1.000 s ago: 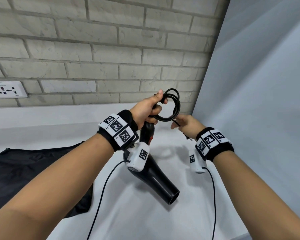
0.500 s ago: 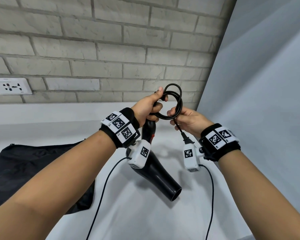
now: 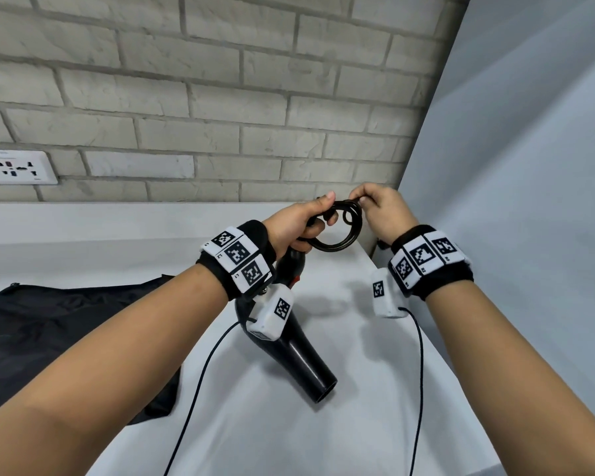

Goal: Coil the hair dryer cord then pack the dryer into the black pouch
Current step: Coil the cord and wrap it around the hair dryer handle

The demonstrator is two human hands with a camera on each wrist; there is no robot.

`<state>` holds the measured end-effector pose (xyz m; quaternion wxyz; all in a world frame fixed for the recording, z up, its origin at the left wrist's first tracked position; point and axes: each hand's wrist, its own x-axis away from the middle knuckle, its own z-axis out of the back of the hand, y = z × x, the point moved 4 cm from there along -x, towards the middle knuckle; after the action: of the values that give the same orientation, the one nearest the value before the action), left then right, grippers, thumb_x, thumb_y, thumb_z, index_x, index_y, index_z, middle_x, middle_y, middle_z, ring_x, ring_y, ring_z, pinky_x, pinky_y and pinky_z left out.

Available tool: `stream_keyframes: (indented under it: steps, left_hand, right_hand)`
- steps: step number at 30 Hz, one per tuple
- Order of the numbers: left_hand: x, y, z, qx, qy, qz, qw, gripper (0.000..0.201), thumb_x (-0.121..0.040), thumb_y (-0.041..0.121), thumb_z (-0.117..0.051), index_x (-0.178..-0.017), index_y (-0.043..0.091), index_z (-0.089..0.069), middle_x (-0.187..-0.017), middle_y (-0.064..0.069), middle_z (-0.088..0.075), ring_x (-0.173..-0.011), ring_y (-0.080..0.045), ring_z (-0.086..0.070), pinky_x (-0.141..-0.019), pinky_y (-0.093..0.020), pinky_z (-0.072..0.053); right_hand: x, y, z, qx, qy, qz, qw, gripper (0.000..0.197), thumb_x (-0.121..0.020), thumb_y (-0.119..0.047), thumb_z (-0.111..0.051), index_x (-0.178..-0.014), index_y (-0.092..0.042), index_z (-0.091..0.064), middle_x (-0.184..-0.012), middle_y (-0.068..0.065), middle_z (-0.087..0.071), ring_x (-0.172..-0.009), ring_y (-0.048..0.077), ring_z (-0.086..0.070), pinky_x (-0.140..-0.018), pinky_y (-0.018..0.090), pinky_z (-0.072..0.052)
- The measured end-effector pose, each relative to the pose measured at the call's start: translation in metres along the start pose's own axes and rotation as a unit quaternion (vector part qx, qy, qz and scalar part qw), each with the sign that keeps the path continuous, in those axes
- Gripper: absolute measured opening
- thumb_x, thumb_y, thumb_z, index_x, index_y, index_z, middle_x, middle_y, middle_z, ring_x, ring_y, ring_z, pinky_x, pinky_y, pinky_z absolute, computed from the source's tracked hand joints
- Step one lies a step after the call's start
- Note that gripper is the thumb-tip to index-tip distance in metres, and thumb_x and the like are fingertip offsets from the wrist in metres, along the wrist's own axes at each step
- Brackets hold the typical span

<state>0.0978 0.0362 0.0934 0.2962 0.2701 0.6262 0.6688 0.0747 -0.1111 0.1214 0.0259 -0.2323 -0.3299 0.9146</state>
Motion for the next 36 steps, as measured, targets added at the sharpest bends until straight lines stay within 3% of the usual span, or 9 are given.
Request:
stream_keyframes:
  steps: [2,5,9,14,17,20,25,30,36]
  left_hand:
    - [-0.001,-0.001,0.003,-0.008,0.024,0.004,1.0,0.042,-0.097,0.046,-0.032,-0.069,0.017,-0.045,-0.04,0.013,-0.018,-0.035,-0.004,-0.012,-0.037,-0.017,-0.011]
    - [-0.003,-0.005,0.003,-0.029,0.034,0.014,0.999,0.039,-0.095,0.046,-0.037,-0.07,0.018,-0.045,-0.042,0.012,-0.018,-0.037,-0.005,-0.01,-0.038,-0.018,-0.01]
    - [-0.005,-0.008,-0.002,-0.058,0.036,0.03,0.997,0.036,-0.093,0.046,-0.043,-0.07,0.019,-0.044,-0.042,0.012,-0.019,-0.039,-0.007,-0.01,-0.041,-0.021,-0.008]
    - [-0.006,-0.005,0.005,-0.034,0.09,0.007,0.995,0.032,-0.094,0.042,-0.045,-0.071,0.019,-0.043,-0.039,0.014,-0.022,-0.039,-0.006,-0.013,-0.038,-0.018,-0.011]
    - [-0.006,-0.006,0.01,-0.015,0.112,-0.006,0.994,0.031,-0.094,0.041,-0.045,-0.073,0.019,-0.045,-0.037,0.014,-0.024,-0.038,-0.004,-0.014,-0.038,-0.016,-0.012]
    - [-0.006,-0.008,0.01,0.0,0.103,-0.016,0.995,0.031,-0.095,0.04,-0.043,-0.072,0.019,-0.044,-0.036,0.014,-0.023,-0.036,-0.003,-0.014,-0.038,-0.016,-0.011]
    - [-0.003,-0.009,0.01,0.013,0.087,-0.019,0.996,0.033,-0.096,0.04,-0.04,-0.071,0.019,-0.043,-0.037,0.015,-0.022,-0.035,-0.002,-0.014,-0.038,-0.016,-0.011]
    - [-0.004,-0.007,0.011,0.0,0.106,-0.009,0.994,0.033,-0.095,0.042,-0.041,-0.072,0.019,-0.042,-0.037,0.014,-0.022,-0.034,-0.002,-0.015,-0.037,-0.015,-0.012]
    - [-0.006,-0.011,0.014,-0.008,0.117,0.003,0.993,0.033,-0.095,0.041,-0.042,-0.071,0.019,-0.04,-0.036,0.015,-0.023,-0.034,-0.002,-0.014,-0.036,-0.015,-0.011]
  right_hand:
    - [-0.001,-0.005,0.004,-0.043,0.007,-0.003,0.999,0.027,-0.088,0.002,-0.039,-0.089,-0.011,-0.062,-0.06,-0.001,-0.047,-0.042,0.002,-0.041,-0.043,0.012,-0.03]
    - [-0.002,-0.011,0.007,-0.077,0.022,-0.001,0.997,0.025,-0.088,0.003,-0.04,-0.091,-0.008,-0.062,-0.066,-0.008,-0.05,-0.046,-0.009,-0.047,-0.048,0.004,-0.032]
    - [-0.004,-0.025,0.008,-0.079,0.046,0.018,0.996,0.025,-0.087,0.001,-0.042,-0.087,-0.013,-0.062,-0.066,-0.01,-0.054,-0.065,-0.002,-0.051,-0.06,0.003,-0.037]
    - [-0.003,-0.033,0.007,-0.076,0.063,0.03,0.995,0.027,-0.086,0.001,-0.039,-0.092,-0.014,-0.061,-0.069,-0.012,-0.048,-0.063,-0.002,-0.048,-0.057,0.002,-0.036]
    - [-0.001,-0.029,0.006,-0.026,0.026,0.006,0.999,0.034,-0.086,0.002,-0.036,-0.106,-0.008,-0.062,-0.066,-0.012,-0.046,-0.047,-0.01,-0.048,-0.046,0.003,-0.034]
    - [0.001,-0.027,0.004,0.028,-0.024,0.02,0.999,0.031,-0.086,0.001,-0.044,-0.109,-0.008,-0.062,-0.083,-0.004,-0.057,-0.058,-0.007,-0.046,-0.051,-0.004,-0.034]
    - [0.004,-0.02,0.001,-0.061,-0.022,-0.01,0.998,0.023,-0.082,0.002,-0.058,-0.103,-0.004,-0.064,-0.073,-0.015,-0.056,-0.052,-0.017,-0.051,-0.046,0.0,-0.037]
    - [0.01,-0.029,-0.001,-0.068,0.03,0.005,0.997,0.025,-0.081,0.002,-0.059,-0.104,-0.005,-0.066,-0.089,0.0,-0.066,-0.079,0.006,-0.058,-0.073,0.008,-0.043]
    - [0.019,-0.035,-0.017,-0.126,0.033,0.016,0.991,0.02,-0.081,0.001,-0.06,-0.1,-0.004,-0.066,-0.077,-0.006,-0.062,-0.064,-0.001,-0.058,-0.059,0.009,-0.048]
